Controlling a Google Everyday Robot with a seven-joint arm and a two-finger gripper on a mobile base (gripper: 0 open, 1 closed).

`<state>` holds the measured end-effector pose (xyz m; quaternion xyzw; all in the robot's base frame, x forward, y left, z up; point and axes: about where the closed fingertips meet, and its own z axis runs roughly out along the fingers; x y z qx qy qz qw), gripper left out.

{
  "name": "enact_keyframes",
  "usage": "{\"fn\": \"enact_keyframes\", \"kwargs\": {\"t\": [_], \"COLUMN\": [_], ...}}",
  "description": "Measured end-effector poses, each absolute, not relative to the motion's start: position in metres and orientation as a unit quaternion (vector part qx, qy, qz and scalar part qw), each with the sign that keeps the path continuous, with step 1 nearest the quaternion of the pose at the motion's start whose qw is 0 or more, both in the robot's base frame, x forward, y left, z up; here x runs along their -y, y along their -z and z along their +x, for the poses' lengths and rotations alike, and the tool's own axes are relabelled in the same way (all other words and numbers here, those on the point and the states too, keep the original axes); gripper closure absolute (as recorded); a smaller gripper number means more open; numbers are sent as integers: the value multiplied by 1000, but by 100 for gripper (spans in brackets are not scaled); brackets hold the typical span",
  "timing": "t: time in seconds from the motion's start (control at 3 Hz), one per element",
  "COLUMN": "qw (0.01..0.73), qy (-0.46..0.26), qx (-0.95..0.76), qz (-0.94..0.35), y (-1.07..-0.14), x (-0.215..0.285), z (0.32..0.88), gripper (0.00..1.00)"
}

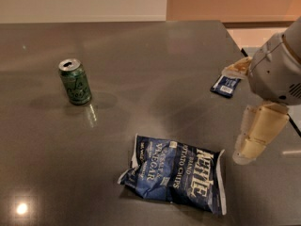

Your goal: Pick blue chip bag

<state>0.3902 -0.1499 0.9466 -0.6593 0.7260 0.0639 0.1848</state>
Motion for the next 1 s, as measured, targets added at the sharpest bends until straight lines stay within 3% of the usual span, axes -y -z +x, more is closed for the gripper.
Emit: {"fn": "enact_keyframes", "kwargs": {"t": [1.0], "qw": [172], "qy": [-140], "qx": [-666], "qz": [-712], "y": [-873], "x": [94], "z": [347], "gripper": [0]}}
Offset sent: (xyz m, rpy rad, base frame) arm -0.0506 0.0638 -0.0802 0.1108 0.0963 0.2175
